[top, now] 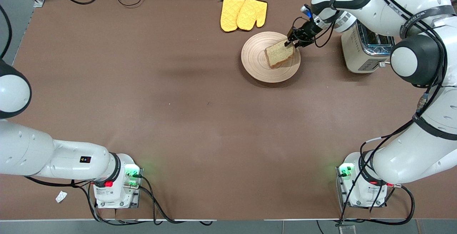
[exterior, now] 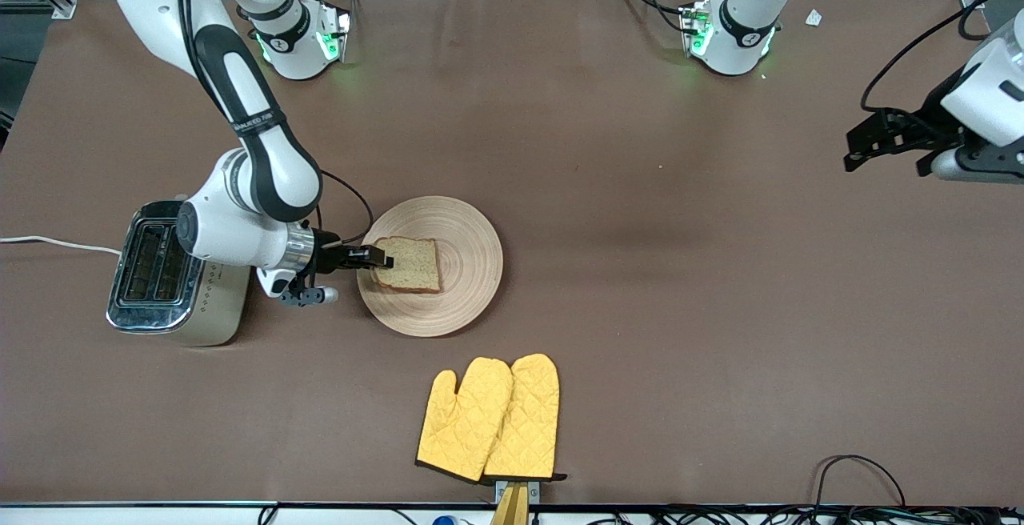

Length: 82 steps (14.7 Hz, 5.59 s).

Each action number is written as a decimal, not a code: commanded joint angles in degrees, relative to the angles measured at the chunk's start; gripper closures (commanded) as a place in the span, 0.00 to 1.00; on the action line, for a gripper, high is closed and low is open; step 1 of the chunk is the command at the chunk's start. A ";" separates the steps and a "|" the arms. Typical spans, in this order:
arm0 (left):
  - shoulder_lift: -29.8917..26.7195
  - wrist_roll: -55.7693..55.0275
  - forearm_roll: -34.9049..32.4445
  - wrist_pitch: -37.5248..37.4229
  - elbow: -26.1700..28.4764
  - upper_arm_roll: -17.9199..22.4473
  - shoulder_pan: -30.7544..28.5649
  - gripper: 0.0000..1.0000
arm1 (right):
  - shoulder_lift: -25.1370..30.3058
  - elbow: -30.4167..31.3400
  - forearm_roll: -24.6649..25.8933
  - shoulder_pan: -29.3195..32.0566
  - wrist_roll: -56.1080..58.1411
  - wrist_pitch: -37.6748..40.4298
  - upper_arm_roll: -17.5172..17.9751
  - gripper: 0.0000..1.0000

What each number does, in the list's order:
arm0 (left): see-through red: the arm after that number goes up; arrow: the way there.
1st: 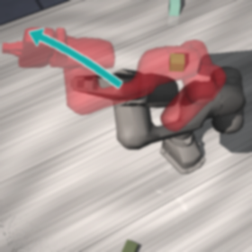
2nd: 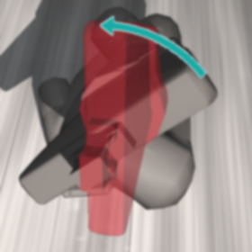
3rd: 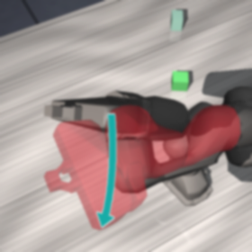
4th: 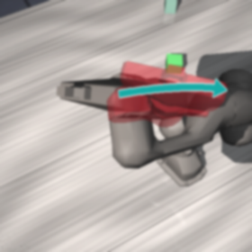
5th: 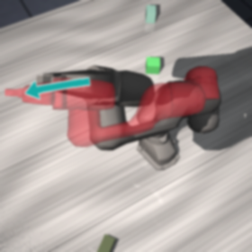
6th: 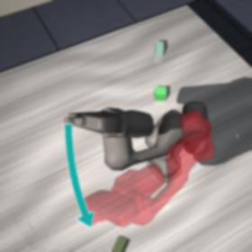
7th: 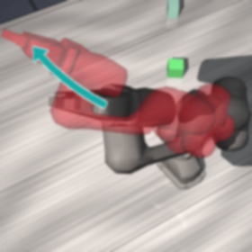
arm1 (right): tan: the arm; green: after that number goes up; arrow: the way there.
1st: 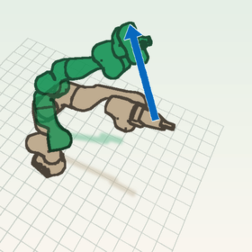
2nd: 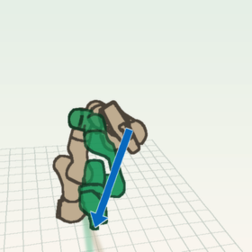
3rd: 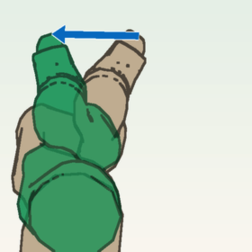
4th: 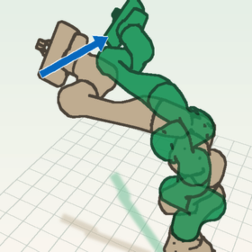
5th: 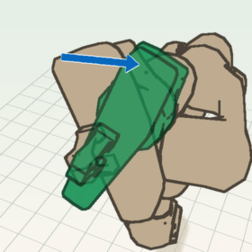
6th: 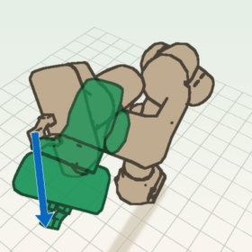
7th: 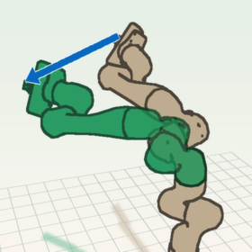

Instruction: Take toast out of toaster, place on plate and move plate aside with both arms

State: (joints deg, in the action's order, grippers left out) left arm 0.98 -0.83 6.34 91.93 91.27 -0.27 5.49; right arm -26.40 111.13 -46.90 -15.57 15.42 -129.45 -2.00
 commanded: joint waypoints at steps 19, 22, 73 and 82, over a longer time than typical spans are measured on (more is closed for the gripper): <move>55.61 -1.72 61.59 45.61 -17.70 -1.05 31.15 0.00 | 25.17 -18.37 45.06 6.43 -9.18 31.76 -11.71 0.00; 56.59 -0.67 62.13 48.61 -17.62 -1.05 33.36 0.13 | 25.08 -22.27 46.72 6.43 -9.09 37.33 -11.63 0.00; 45.45 41.74 17.60 -7.55 -33.08 1.50 -14.49 0.00 | 23.50 -24.47 46.73 12.94 -8.47 38.83 -6.44 0.00; 21.64 13.43 -3.34 -9.74 -32.83 1.41 2.59 0.00 | 23.41 -24.47 46.73 12.94 -8.56 38.57 -6.44 0.00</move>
State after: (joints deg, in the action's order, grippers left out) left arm 29.68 15.11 5.80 84.13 55.70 0.45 6.99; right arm -2.61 87.55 -0.25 -2.96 7.08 -91.20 -8.68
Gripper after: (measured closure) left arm 0.000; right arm 0.000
